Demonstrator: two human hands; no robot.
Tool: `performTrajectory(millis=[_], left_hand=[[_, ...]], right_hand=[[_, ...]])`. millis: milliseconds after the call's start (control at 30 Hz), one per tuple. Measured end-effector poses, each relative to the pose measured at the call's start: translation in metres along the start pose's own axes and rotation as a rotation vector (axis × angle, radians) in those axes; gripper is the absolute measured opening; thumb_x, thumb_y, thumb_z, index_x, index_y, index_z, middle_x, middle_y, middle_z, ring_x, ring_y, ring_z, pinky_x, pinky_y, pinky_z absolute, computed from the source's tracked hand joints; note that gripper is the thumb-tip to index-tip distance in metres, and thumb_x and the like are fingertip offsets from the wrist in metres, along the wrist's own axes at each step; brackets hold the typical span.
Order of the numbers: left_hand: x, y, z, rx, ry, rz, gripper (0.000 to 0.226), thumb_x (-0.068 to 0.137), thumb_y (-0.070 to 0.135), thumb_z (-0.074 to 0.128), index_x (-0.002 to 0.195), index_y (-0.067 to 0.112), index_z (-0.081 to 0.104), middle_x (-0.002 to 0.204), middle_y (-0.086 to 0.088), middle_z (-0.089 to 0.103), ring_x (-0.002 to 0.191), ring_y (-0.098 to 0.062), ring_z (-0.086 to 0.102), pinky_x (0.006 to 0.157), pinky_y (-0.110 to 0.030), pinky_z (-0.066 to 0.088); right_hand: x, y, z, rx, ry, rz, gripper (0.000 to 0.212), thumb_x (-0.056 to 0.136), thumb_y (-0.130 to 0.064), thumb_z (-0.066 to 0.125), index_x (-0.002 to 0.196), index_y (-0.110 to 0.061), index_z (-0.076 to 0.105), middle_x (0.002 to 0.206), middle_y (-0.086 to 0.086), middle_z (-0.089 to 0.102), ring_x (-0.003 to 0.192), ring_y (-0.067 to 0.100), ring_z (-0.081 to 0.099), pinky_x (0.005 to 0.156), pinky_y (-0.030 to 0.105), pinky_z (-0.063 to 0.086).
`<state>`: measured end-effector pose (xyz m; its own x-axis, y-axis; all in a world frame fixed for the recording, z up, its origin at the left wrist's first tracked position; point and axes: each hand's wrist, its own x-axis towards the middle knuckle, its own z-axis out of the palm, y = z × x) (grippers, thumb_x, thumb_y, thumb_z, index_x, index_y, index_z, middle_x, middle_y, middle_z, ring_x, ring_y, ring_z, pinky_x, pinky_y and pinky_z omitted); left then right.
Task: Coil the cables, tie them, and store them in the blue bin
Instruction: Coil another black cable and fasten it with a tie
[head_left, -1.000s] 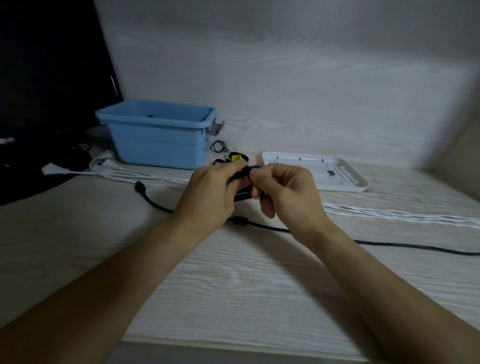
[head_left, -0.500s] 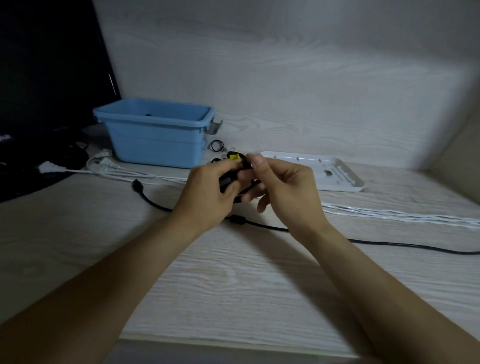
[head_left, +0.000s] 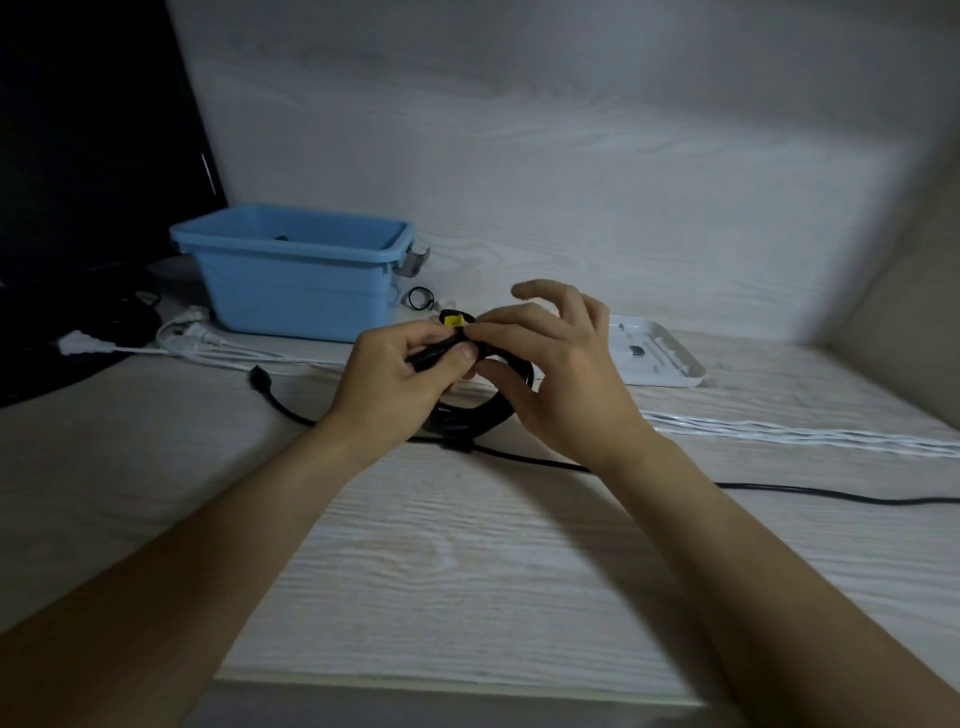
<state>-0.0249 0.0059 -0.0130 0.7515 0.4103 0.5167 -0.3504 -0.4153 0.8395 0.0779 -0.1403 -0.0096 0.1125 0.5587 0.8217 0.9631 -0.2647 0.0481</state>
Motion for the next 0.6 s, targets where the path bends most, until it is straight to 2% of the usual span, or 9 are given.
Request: performTrajectory(millis=[100, 233, 300, 433, 500, 600], left_hand=[[-0.0004, -0.0018, -0.0010, -0.002, -0.050, -0.013, 0.012, 0.091, 0.011, 0.067, 0.096, 0.019, 0.074, 0.075, 0.007, 0.074, 0.069, -0.006, 0.067, 0.070, -0.017, 0.053], [-0.0003, -0.0059, -0.0027, 0.003, -0.099, -0.018, 0.010, 0.092, 0.015, 0.067, 0.095, 0.016, 0.076, 0.074, 0.002, 0.074, 0.064, -0.008, 0.062, 0.067, -0.019, 0.052], [0.0000, -0.0072, -0.0035, -0.006, -0.092, -0.026, 0.009, 0.091, 0.017, 0.068, 0.095, 0.017, 0.076, 0.073, 0.000, 0.074, 0.062, -0.007, 0.061, 0.065, -0.018, 0.050], [-0.0010, -0.0079, 0.0005, -0.003, -0.037, -0.021, 0.005, 0.089, 0.021, 0.070, 0.091, 0.025, 0.073, 0.066, 0.005, 0.070, 0.061, -0.004, 0.061, 0.065, -0.017, 0.048], [-0.0011, -0.0084, 0.0031, -0.049, 0.018, -0.047, 0.012, 0.088, 0.019, 0.072, 0.100, 0.021, 0.070, 0.078, 0.003, 0.072, 0.064, -0.004, 0.063, 0.066, -0.018, 0.049], [-0.0001, -0.0101, 0.0016, -0.021, 0.035, -0.015, 0.031, 0.087, 0.016, 0.073, 0.116, 0.017, 0.060, 0.111, 0.000, 0.068, 0.091, -0.010, 0.067, 0.078, -0.021, 0.053]], right_hand=[[-0.0003, 0.0019, -0.0015, 0.044, -0.055, -0.011, 0.030, 0.094, -0.031, 0.064, 0.121, -0.021, 0.071, 0.108, -0.005, 0.069, 0.107, 0.020, 0.061, 0.097, 0.042, 0.037], [-0.0022, 0.0003, 0.0019, 0.142, -0.170, 0.054, 0.041, 0.099, -0.034, 0.049, 0.135, -0.018, 0.062, 0.109, 0.002, 0.067, 0.095, 0.025, 0.058, 0.076, 0.045, 0.052], [-0.0029, -0.0017, 0.0031, 0.149, -0.186, 0.074, 0.044, 0.099, -0.036, 0.046, 0.136, -0.017, 0.060, 0.104, 0.004, 0.066, 0.089, 0.025, 0.054, 0.071, 0.046, 0.053], [0.0000, -0.0033, 0.0058, 0.134, -0.172, 0.105, 0.037, 0.098, -0.032, 0.054, 0.127, -0.011, 0.065, 0.091, 0.006, 0.062, 0.083, 0.023, 0.049, 0.073, 0.038, 0.047], [0.0007, -0.0043, 0.0070, 0.104, -0.167, 0.110, 0.033, 0.097, -0.029, 0.057, 0.121, -0.008, 0.067, 0.087, 0.007, 0.060, 0.081, 0.024, 0.049, 0.073, 0.037, 0.045], [0.0012, -0.0057, 0.0062, 0.087, -0.200, 0.147, 0.031, 0.097, -0.030, 0.056, 0.115, -0.007, 0.068, 0.087, 0.008, 0.060, 0.083, 0.025, 0.050, 0.072, 0.040, 0.047]])
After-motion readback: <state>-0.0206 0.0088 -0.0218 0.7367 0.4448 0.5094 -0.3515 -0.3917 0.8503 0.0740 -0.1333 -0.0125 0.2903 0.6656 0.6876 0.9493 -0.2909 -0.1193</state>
